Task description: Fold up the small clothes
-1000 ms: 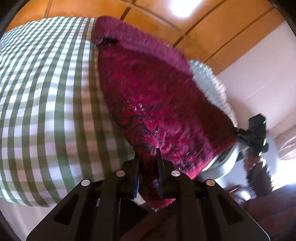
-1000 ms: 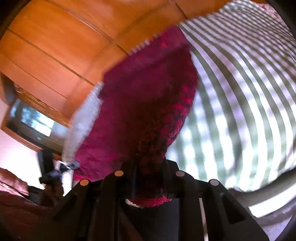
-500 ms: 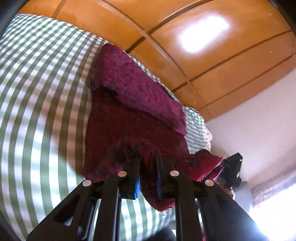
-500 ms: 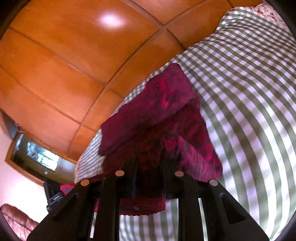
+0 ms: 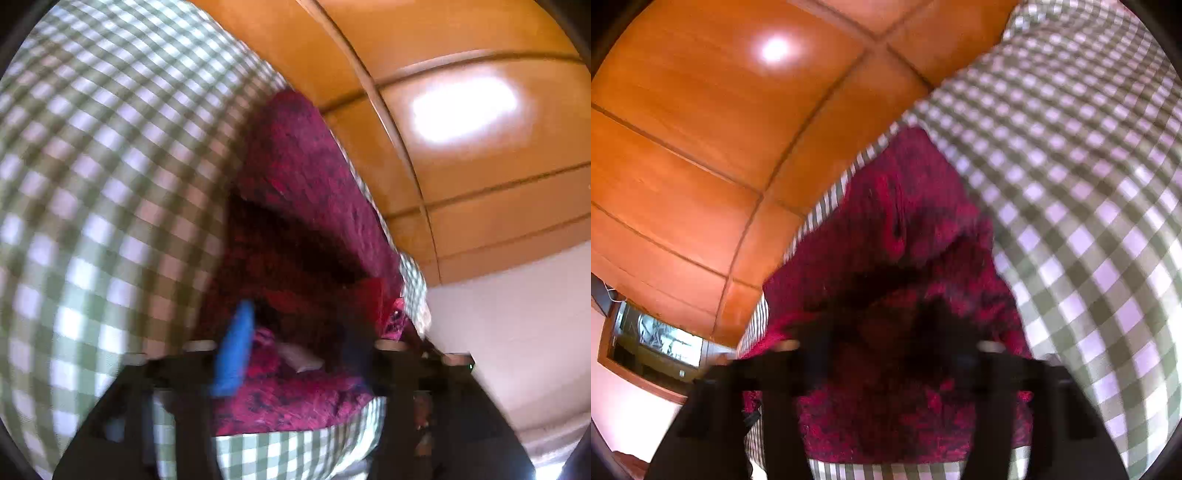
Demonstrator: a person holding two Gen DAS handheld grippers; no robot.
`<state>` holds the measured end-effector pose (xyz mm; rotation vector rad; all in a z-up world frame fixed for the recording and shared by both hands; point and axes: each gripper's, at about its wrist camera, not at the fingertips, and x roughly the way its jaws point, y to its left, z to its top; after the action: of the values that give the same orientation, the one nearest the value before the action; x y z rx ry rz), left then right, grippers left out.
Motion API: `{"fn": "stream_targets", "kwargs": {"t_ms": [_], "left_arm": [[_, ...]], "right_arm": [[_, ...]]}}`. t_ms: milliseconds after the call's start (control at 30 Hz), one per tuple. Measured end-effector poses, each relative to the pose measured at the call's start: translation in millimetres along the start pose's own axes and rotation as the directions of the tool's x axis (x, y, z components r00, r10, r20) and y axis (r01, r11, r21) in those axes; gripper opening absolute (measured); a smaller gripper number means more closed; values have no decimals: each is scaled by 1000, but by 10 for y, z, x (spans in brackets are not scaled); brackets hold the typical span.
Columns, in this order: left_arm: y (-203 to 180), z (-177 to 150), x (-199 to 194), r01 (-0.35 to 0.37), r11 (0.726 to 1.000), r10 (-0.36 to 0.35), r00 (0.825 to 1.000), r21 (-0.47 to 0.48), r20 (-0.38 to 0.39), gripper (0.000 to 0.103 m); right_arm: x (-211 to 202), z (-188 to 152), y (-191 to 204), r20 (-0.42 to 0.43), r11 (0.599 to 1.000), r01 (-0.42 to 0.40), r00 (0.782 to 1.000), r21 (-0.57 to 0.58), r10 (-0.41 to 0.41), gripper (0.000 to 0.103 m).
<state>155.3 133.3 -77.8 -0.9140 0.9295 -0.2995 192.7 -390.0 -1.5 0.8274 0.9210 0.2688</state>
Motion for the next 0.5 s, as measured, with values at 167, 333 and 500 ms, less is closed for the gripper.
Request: {"fn": "stream_targets", "kwargs": {"t_ms": [167, 333, 500], "left_arm": [[103, -77, -392, -45, 998, 40, 996, 55, 85, 88], [90, -455, -300, -122, 959, 121, 992, 256, 18, 78], [1, -696, -33, -130, 923, 148, 989, 362, -21, 40]], "right_arm": [[-294, -124, -92, 10, 998, 25, 1000, -65, -24, 89], [-252, -400, -202, -34, 974, 140, 988, -179, -148, 79], [-26, -573, -220, -38, 931, 246, 963, -268, -265, 51]]}}
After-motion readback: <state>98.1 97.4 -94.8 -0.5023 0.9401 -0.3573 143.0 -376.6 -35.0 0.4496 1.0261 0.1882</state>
